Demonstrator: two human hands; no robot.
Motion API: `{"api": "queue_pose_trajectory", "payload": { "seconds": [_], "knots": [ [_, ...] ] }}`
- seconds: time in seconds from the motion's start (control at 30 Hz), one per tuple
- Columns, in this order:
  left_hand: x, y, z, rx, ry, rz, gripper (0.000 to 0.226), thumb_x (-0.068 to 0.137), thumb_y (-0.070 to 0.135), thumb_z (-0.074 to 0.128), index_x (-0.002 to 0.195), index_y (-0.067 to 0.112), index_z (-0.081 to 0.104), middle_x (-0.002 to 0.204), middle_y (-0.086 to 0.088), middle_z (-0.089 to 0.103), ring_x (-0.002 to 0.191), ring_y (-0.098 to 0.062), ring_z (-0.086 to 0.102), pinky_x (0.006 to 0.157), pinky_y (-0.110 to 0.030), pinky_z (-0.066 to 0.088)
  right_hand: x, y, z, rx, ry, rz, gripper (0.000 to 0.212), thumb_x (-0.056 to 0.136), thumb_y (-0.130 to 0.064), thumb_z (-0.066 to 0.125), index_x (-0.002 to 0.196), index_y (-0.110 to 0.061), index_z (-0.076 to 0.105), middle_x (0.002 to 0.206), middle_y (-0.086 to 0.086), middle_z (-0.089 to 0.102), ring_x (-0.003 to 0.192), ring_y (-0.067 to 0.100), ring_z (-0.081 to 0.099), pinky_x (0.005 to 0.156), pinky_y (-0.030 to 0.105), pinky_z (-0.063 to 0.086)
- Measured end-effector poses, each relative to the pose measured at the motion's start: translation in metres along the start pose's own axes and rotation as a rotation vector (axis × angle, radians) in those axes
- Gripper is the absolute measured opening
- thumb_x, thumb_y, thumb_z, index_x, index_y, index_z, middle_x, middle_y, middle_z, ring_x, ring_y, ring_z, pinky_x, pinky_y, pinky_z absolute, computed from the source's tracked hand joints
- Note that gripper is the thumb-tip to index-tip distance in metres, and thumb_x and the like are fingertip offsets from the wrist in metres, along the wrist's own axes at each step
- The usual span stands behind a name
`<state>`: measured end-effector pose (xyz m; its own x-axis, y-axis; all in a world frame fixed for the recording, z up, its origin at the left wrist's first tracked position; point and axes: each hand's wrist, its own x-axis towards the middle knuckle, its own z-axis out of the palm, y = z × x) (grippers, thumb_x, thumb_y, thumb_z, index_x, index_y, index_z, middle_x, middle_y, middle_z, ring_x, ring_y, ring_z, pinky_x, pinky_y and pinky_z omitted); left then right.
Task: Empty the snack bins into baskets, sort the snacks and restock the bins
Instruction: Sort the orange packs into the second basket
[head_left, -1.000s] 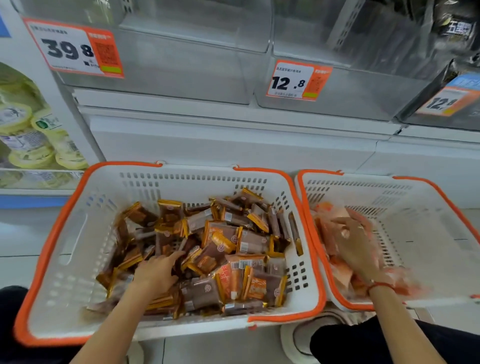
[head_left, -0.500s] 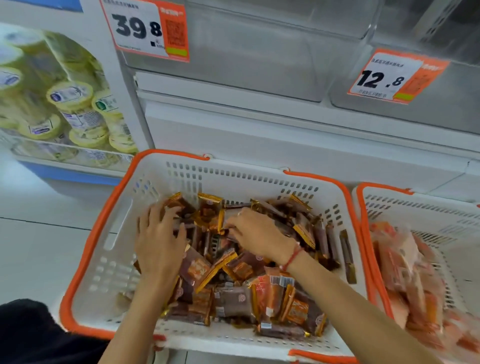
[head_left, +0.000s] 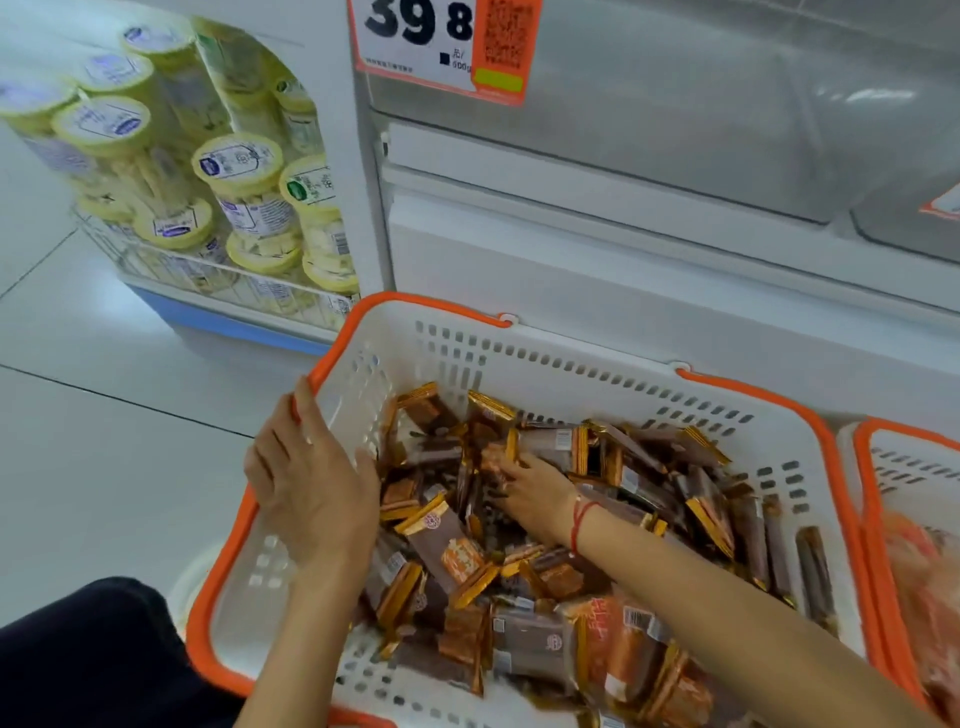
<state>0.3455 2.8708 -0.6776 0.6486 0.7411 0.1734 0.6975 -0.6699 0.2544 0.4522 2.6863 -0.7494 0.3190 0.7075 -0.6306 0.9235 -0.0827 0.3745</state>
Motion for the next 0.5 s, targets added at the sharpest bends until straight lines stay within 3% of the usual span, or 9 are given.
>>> {"api": "queue_pose_trajectory", "payload": {
  "seconds": [0.1,0.2,0.27,0.37,0.43,0.5],
  "knots": [
    [-0.001,-0.001,0.002,-0.006,0.008,0.01,0.087,0.077,0.026,0.076,0.147,0.009,0.028,0.138,-0.016,0.04,0.123,-0.035,0.036,0.105,-0.045,0.024,-0.001,0.002,-0.005,-0.054,-0.026,-0.021,0.047,0.101,-0.029,0.043,0.147,-0.019,0.038,0.159,0.005,0.024,0.148,0.034,0.001,0.119,0.053,0.005],
    [0.0,-0.002,0.002,0.001,0.008,0.017,0.086,0.077,0.027,0.074,0.147,0.009,0.027,0.138,-0.015,0.04,0.122,-0.034,0.035,0.105,-0.043,0.021,-0.008,0.01,-0.015,-0.08,-0.059,-0.035,0.041,0.1,-0.027,0.044,0.14,-0.018,0.048,0.156,0.006,0.03,0.146,0.032,0.012,0.118,0.05,0.011],
    [-0.001,-0.002,0.001,-0.006,0.007,0.021,0.086,0.077,0.026,0.074,0.147,0.008,0.027,0.138,-0.015,0.04,0.122,-0.034,0.035,0.105,-0.043,0.02,-0.02,0.019,-0.016,0.017,0.064,-0.049,0.031,0.096,-0.022,0.053,0.124,-0.017,0.064,0.142,0.005,0.049,0.135,0.03,0.031,0.11,0.047,0.027],
    [-0.001,-0.001,0.001,-0.018,-0.005,0.029,0.086,0.077,0.026,0.073,0.147,0.008,0.026,0.138,-0.015,0.04,0.123,-0.035,0.036,0.105,-0.044,0.022,-0.054,0.04,-0.021,0.186,0.408,-0.017,0.012,0.084,-0.026,0.067,0.091,-0.019,0.075,0.108,-0.001,0.065,0.106,0.024,0.054,0.085,0.039,0.047],
    [0.001,0.0,0.0,-0.027,-0.025,0.019,0.086,0.078,0.029,0.073,0.147,0.008,0.026,0.139,-0.016,0.039,0.124,-0.036,0.036,0.106,-0.046,0.023,-0.087,0.052,-0.022,0.376,0.564,0.062,0.013,0.079,-0.032,0.072,0.087,-0.021,0.071,0.104,-0.003,0.064,0.102,0.02,0.054,0.08,0.035,0.049],
    [0.003,0.003,0.0,-0.067,-0.038,-0.011,0.087,0.078,0.032,0.073,0.147,0.007,0.026,0.142,-0.017,0.037,0.13,-0.037,0.033,0.111,-0.048,0.02,-0.12,0.055,-0.015,0.586,0.61,0.157,0.021,0.08,-0.031,0.074,0.099,-0.025,0.069,0.117,-0.004,0.06,0.115,0.018,0.049,0.091,0.034,0.047]
  ]
}}
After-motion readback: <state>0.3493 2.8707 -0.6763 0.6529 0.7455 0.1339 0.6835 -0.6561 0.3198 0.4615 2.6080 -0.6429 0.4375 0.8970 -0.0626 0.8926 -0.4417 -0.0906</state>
